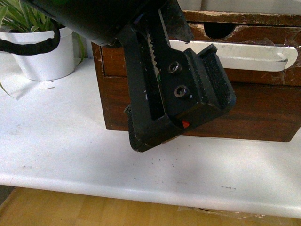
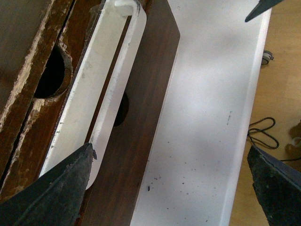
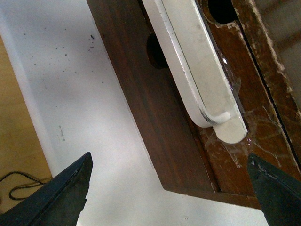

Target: Open drawer

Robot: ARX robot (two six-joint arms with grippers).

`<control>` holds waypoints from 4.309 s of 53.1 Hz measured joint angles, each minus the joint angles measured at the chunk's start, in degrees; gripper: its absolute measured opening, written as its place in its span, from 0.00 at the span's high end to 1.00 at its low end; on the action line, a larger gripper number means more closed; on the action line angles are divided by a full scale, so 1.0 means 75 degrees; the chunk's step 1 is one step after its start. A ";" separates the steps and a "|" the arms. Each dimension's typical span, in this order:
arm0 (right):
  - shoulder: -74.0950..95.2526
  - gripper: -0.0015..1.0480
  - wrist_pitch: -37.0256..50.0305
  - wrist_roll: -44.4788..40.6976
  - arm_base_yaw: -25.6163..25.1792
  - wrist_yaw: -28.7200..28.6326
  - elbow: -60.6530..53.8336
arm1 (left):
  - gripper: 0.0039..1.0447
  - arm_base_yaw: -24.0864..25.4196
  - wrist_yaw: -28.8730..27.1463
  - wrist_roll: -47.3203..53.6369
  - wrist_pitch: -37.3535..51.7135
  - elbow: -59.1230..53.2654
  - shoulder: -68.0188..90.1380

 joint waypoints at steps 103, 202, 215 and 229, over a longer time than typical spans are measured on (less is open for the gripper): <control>-0.0067 0.09 -0.2186 -0.1842 0.1160 -0.0787 -0.0326 | 0.06 -0.0562 0.0017 0.2020 -0.2308 -0.0667 -0.0868; -0.8606 0.51 0.2544 0.7568 -0.2291 0.1614 -0.6123 | 0.54 0.3774 -0.2745 -0.6773 0.1533 -0.8049 -1.1307; -0.8711 0.93 0.2407 0.7635 -0.0944 0.2868 -0.6123 | 0.96 0.4030 -0.2632 -0.6688 0.1521 -0.8049 -1.1334; -0.8711 0.99 0.2407 0.7647 -0.0938 0.2932 -0.6123 | 0.96 0.4039 -0.2640 -0.6665 0.1521 -0.8049 -1.1334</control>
